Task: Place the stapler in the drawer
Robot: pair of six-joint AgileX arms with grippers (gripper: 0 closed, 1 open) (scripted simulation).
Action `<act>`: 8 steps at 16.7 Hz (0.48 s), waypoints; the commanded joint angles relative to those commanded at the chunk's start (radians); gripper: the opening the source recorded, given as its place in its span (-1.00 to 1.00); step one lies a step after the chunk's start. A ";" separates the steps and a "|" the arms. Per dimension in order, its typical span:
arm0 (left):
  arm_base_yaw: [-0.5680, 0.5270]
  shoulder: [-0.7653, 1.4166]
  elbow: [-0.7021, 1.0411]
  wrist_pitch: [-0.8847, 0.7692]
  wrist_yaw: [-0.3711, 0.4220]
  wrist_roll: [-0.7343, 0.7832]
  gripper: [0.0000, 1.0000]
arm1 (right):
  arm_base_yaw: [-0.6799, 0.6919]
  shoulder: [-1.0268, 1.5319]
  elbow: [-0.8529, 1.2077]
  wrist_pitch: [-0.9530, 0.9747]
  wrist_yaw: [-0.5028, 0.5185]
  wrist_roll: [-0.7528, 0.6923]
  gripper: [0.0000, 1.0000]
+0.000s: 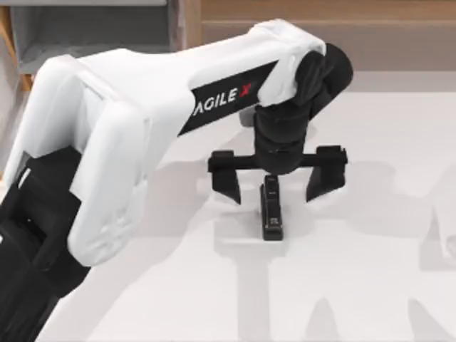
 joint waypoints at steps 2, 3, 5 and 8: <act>-0.001 0.006 -0.047 0.048 0.000 -0.001 1.00 | 0.000 0.000 0.000 0.000 0.000 0.000 1.00; -0.001 0.006 -0.055 0.056 0.000 -0.001 1.00 | 0.000 0.000 0.000 0.000 0.000 0.000 1.00; -0.001 0.006 -0.055 0.057 0.000 -0.001 1.00 | 0.000 0.000 0.000 0.000 0.000 0.000 1.00; -0.001 0.006 -0.055 0.057 0.000 -0.001 0.70 | 0.000 0.000 0.000 0.000 0.000 0.000 1.00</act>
